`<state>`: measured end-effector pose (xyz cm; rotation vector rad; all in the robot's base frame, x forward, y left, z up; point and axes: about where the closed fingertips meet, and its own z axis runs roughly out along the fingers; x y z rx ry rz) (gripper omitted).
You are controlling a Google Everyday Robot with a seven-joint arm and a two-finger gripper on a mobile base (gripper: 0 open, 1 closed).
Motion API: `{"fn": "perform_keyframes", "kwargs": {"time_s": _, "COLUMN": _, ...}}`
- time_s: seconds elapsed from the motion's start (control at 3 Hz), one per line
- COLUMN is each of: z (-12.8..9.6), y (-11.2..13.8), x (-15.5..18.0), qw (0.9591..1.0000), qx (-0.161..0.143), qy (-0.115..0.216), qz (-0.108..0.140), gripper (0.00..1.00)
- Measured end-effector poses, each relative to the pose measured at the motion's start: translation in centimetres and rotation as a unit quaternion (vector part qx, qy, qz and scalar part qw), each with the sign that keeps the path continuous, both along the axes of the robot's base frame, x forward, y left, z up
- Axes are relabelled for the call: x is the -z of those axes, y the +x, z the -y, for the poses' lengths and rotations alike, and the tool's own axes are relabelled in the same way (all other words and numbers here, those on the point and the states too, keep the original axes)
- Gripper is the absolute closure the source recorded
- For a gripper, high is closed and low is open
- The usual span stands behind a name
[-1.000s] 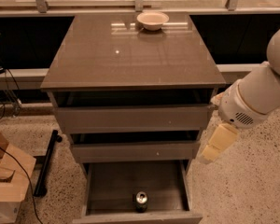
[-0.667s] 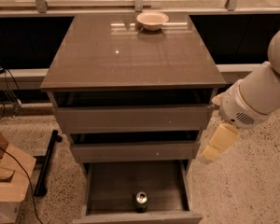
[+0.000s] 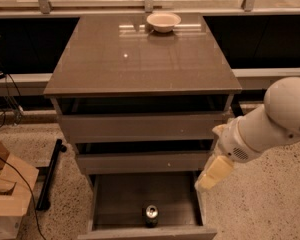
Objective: Pick green can from bottom drawer and place on counter
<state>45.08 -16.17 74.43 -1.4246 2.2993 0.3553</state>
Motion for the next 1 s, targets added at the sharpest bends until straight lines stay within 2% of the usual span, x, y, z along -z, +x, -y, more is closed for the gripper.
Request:
{"fn": "perform_keyframes", "kwargs": {"time_s": 0.33, "z": 0.0, "y": 0.6, "x": 4.1, "qw": 0.9982, "qx": 0.001, "qy": 0.06, "qz": 0.007, "gripper": 0.0}}
{"fn": "perform_keyframes", "kwargs": {"time_s": 0.67, "z": 0.2, "y": 1.2, "x": 10.0, "qw": 0.9936, "qx": 0.003, "qy": 0.11, "qz": -0.026, "gripper": 0.0}}
{"fn": "perform_keyframes", "kwargs": {"time_s": 1.0, "z": -0.1, "y": 0.8, "x": 13.3, "qw": 0.9901, "qx": 0.004, "qy": 0.13, "qz": -0.053, "gripper": 0.0}}
